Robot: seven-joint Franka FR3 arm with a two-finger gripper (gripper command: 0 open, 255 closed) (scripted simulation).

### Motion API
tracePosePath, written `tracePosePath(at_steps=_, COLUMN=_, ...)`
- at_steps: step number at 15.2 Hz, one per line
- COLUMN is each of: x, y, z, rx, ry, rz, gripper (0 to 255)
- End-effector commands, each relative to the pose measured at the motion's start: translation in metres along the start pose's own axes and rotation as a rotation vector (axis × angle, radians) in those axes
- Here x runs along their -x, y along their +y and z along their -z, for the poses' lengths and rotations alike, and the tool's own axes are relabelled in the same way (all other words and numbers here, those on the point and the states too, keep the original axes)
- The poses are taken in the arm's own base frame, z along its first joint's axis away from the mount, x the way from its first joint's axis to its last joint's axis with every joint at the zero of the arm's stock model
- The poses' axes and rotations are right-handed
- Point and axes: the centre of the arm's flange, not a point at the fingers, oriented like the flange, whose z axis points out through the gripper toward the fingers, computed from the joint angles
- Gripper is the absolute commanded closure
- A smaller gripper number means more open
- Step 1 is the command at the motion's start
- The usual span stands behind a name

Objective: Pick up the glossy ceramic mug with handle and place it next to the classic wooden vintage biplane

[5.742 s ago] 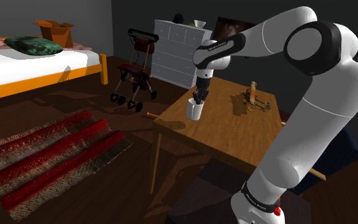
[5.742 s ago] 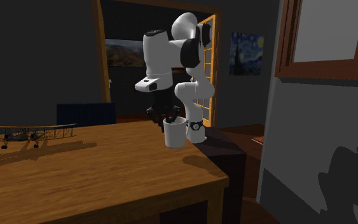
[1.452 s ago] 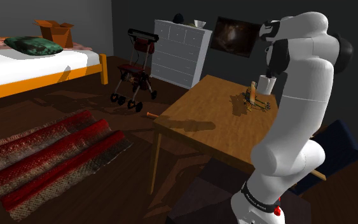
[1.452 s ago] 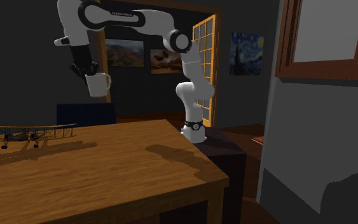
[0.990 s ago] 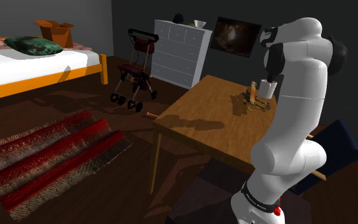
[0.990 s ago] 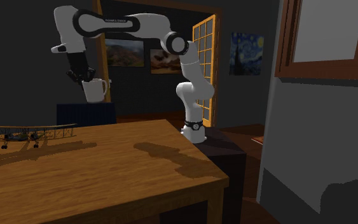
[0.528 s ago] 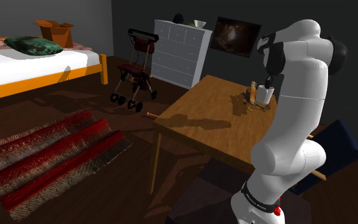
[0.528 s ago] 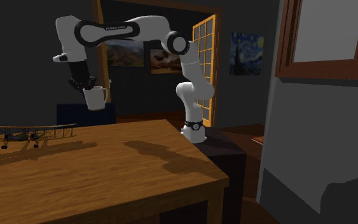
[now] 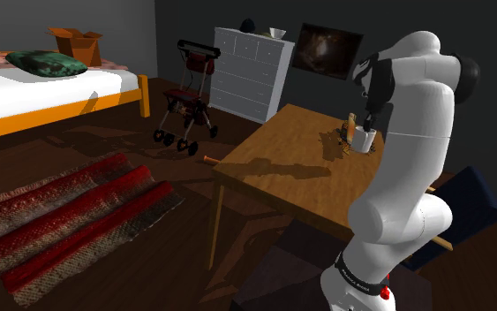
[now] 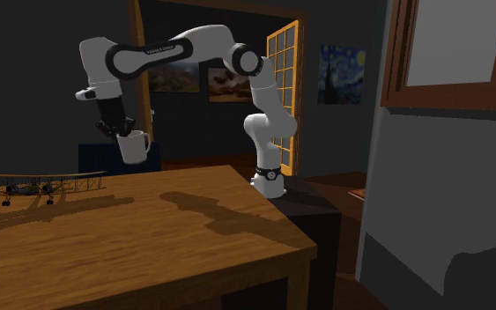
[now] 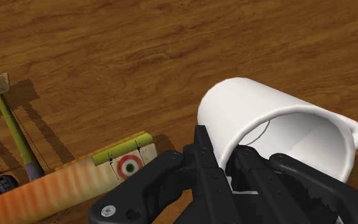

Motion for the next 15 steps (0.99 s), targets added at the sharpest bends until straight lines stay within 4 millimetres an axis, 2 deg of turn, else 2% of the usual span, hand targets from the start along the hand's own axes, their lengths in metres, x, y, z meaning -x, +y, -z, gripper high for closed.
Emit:
tracePosePath(at_steps=1, x=-0.002, y=0.001, z=-0.01, rx=0.001, ry=0.0, rz=0.0, gripper=255)
tracePosePath(at_steps=15, x=-0.013, y=0.007, z=-0.083, rx=0.001, ry=0.0, rz=0.0, gripper=255)
